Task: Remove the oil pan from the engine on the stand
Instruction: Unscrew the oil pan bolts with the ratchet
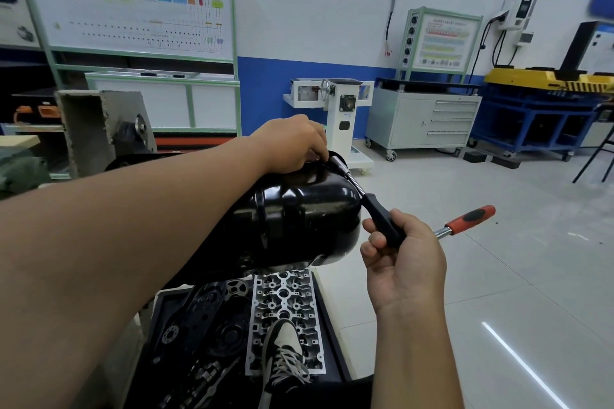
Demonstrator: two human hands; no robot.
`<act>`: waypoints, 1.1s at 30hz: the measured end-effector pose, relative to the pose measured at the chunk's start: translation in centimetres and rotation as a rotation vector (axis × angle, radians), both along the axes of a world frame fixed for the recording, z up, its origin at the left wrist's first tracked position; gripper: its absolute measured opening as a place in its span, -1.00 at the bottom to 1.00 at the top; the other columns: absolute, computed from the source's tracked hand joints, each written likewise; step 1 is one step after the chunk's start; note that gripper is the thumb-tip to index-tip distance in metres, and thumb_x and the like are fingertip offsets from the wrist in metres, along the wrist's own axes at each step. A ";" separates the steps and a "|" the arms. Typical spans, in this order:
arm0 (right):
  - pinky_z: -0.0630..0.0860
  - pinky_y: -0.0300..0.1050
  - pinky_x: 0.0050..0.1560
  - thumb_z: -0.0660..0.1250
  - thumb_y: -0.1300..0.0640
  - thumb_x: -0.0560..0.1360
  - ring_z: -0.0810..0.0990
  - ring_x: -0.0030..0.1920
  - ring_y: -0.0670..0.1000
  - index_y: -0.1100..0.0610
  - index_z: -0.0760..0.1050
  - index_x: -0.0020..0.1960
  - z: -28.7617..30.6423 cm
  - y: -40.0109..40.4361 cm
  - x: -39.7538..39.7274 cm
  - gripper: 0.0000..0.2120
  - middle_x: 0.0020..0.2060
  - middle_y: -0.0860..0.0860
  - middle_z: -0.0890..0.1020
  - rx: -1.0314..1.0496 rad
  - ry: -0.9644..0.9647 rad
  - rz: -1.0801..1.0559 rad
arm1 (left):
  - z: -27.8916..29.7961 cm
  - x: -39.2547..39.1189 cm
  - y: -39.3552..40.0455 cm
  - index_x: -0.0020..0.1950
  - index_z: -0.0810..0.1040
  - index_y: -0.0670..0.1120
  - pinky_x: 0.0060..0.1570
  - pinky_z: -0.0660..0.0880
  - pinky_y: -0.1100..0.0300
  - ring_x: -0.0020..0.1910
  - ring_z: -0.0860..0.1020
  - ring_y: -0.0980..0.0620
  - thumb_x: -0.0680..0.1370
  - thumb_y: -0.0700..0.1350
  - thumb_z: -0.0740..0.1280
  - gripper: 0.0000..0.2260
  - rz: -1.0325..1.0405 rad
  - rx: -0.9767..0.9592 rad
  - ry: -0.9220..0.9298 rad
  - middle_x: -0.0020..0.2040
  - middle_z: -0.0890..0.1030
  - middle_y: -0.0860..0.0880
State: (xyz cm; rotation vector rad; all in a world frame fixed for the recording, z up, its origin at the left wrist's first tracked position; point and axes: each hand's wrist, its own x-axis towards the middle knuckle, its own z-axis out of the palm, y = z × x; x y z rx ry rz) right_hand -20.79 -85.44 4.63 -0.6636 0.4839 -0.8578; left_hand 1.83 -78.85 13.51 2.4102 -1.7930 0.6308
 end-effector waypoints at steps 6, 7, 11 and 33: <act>0.41 -0.20 -0.54 0.32 0.27 0.54 0.44 -0.54 -0.01 0.25 0.49 0.07 0.0 0.0 0.1 -0.88 -0.35 0.23 0.62 0.002 0.000 0.000 | 0.0 -0.3 -0.3 0.16 0.69 0.19 -0.11 0.50 0.03 0.22 0.43 0.04 0.66 -0.07 0.32 -0.80 0.038 0.003 -0.084 0.25 0.58 0.18; 0.41 -0.20 -0.54 0.32 0.27 0.54 0.44 -0.54 -0.01 0.25 0.48 0.07 0.0 0.0 0.1 -0.88 -0.35 0.22 0.62 0.002 -0.001 0.001 | 0.0 -0.4 -0.3 0.16 0.68 0.16 -0.10 0.51 0.02 0.22 0.43 0.04 0.66 -0.04 0.33 -0.83 0.044 -0.009 -0.094 0.23 0.58 0.16; 0.41 -0.20 -0.55 0.31 0.27 0.55 0.43 -0.54 -0.02 0.24 0.48 0.08 0.0 0.0 0.0 -0.88 -0.35 0.22 0.61 0.001 -0.003 0.004 | 0.0 -0.1 -0.1 0.18 0.67 0.14 -0.05 0.51 0.02 0.23 0.42 0.04 0.65 -0.03 0.35 -0.84 0.015 -0.008 -0.041 0.24 0.58 0.15; 0.40 -0.21 -0.56 0.31 0.27 0.55 0.43 -0.55 -0.02 0.24 0.48 0.09 0.0 -0.2 -0.1 -0.88 -0.34 0.23 0.62 0.017 0.008 0.028 | 0.1 -0.4 -0.2 0.18 0.68 0.17 -0.05 0.55 -0.03 0.21 0.42 0.03 0.67 -0.05 0.30 -0.80 0.022 0.049 -0.086 0.24 0.58 0.16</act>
